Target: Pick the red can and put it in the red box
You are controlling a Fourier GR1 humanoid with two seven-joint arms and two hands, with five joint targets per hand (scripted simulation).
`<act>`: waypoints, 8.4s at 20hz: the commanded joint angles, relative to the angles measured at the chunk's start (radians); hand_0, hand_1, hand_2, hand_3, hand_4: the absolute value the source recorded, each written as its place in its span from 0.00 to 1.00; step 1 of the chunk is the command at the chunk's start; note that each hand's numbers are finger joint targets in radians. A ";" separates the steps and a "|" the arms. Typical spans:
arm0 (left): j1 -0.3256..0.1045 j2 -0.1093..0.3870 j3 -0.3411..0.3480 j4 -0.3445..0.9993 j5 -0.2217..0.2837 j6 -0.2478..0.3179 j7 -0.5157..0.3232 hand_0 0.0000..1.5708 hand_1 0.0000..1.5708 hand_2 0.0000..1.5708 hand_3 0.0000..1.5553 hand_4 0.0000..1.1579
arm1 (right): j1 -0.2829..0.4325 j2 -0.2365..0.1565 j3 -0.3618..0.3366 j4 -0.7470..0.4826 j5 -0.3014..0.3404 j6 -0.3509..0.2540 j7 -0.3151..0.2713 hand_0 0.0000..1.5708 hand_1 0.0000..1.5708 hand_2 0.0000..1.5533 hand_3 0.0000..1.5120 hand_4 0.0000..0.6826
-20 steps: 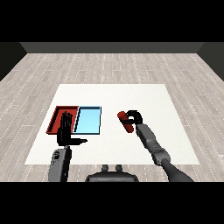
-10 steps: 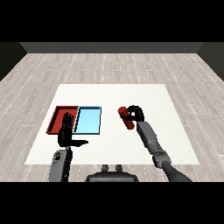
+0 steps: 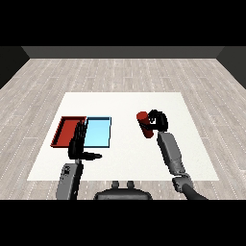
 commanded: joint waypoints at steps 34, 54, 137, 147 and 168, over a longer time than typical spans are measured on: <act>-0.230 0.004 -0.297 0.321 0.018 0.233 0.108 0.00 0.00 0.00 0.00 0.00 | 0.255 0.112 0.534 -0.611 0.037 -0.413 0.091 0.93 0.93 0.92 0.92 0.96; -0.391 -0.014 -0.496 0.525 0.197 0.393 -0.005 0.00 0.00 0.00 0.00 0.00 | 0.235 0.112 0.613 -0.652 -0.085 -0.445 0.061 0.96 0.96 0.93 0.94 0.96; -0.397 0.504 -0.074 0.685 0.083 0.533 0.186 1.00 1.00 0.99 0.96 0.96 | 0.696 -0.103 0.273 -0.939 -0.225 -0.163 0.149 0.00 0.00 0.00 0.00 0.00; -0.563 0.559 -0.102 1.263 -0.054 0.483 0.282 0.78 0.78 0.73 0.69 0.80 | 0.632 -0.085 0.249 -0.810 -0.206 -0.149 0.099 0.00 0.00 0.00 0.00 0.00; -0.699 0.483 0.157 1.426 0.151 0.289 -0.049 0.00 0.00 0.00 0.00 0.00 | 0.498 -0.050 0.204 -0.635 -0.218 -0.110 0.047 0.00 0.00 0.00 0.00 0.00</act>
